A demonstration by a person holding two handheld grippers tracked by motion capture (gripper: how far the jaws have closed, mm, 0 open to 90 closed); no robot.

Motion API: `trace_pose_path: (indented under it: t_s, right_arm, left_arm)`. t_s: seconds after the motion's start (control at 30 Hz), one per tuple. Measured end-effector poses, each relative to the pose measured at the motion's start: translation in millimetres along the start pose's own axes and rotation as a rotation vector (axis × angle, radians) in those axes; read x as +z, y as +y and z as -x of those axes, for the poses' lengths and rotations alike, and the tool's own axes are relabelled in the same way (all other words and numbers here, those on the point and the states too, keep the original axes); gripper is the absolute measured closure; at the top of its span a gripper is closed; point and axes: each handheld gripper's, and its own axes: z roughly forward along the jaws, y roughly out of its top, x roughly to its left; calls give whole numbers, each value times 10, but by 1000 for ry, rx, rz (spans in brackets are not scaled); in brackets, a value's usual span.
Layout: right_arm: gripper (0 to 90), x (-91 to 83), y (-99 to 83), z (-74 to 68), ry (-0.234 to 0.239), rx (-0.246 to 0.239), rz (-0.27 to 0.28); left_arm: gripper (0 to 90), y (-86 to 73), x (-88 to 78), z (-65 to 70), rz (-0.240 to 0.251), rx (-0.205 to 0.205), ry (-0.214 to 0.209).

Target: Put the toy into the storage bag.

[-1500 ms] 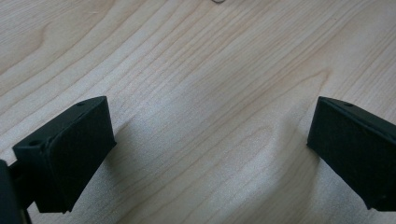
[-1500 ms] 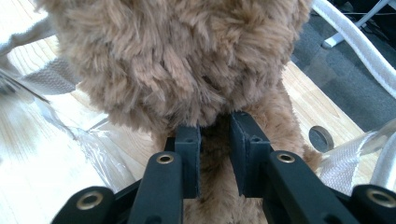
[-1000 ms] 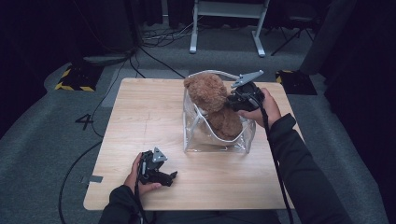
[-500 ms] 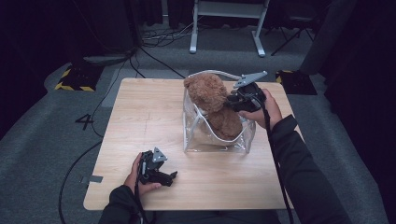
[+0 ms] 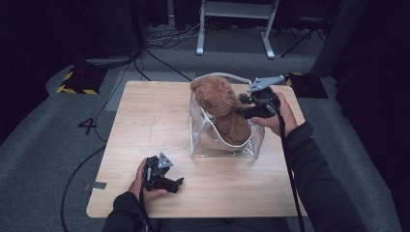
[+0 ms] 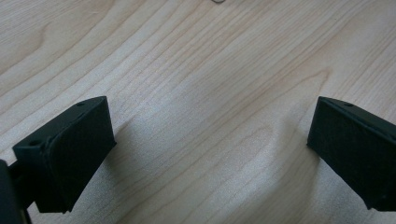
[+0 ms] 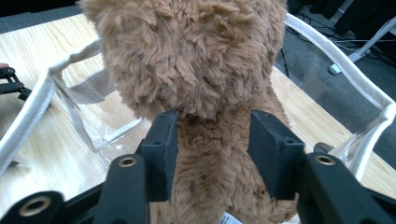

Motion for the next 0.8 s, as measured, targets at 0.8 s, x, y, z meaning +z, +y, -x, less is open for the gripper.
trace_pose_path:
  t_s: [0.8]
  right_arm:
    - [210, -53, -50, -98, -30, -3, 48]
  left_arm:
    - [5, 0, 0, 0, 0, 1, 0]
